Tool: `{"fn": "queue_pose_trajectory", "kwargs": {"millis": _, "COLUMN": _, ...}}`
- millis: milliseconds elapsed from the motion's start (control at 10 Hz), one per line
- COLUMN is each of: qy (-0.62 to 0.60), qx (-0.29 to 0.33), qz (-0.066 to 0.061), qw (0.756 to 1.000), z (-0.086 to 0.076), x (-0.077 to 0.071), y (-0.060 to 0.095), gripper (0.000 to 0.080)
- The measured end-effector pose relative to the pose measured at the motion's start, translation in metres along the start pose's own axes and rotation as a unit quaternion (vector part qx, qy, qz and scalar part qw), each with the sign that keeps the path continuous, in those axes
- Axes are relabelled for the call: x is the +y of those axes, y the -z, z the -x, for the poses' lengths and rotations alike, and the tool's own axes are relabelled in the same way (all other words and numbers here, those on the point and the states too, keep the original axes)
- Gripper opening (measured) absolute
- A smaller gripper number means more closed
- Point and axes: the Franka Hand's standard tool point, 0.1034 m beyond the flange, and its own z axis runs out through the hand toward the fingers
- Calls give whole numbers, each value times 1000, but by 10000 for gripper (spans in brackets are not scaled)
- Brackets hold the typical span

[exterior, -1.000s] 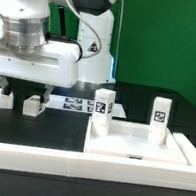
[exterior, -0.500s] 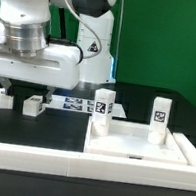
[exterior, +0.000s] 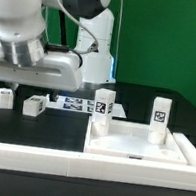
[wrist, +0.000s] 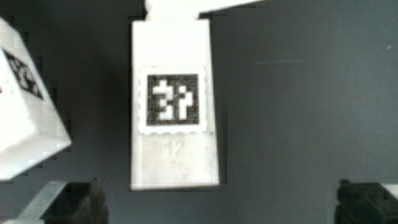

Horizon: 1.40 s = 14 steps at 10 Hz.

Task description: Assemble square table

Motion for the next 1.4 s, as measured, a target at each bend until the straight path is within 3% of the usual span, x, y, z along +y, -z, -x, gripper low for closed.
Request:
{"fn": "queue_pose_trajectory", "kwargs": {"millis": 300, "qy": -9, "qx": -79, "qz": -3, "qw": 997, "z": 0, "x": 10, "y": -13, "gripper": 649}}
{"fn": "queue_pose_trajectory", "kwargs": {"millis": 500, "qy": -11, "qx": -150, "qz": 4, "qw": 989, "z": 1, "x": 17, "y": -16, "gripper": 649}}
{"fn": "queue_pose_trajectory", "kwargs": {"millis": 1400, "qy": -9, "qx": -150, "qz": 10, "qw": 989, "z": -2, "x": 16, "y": -32, "gripper": 649}}
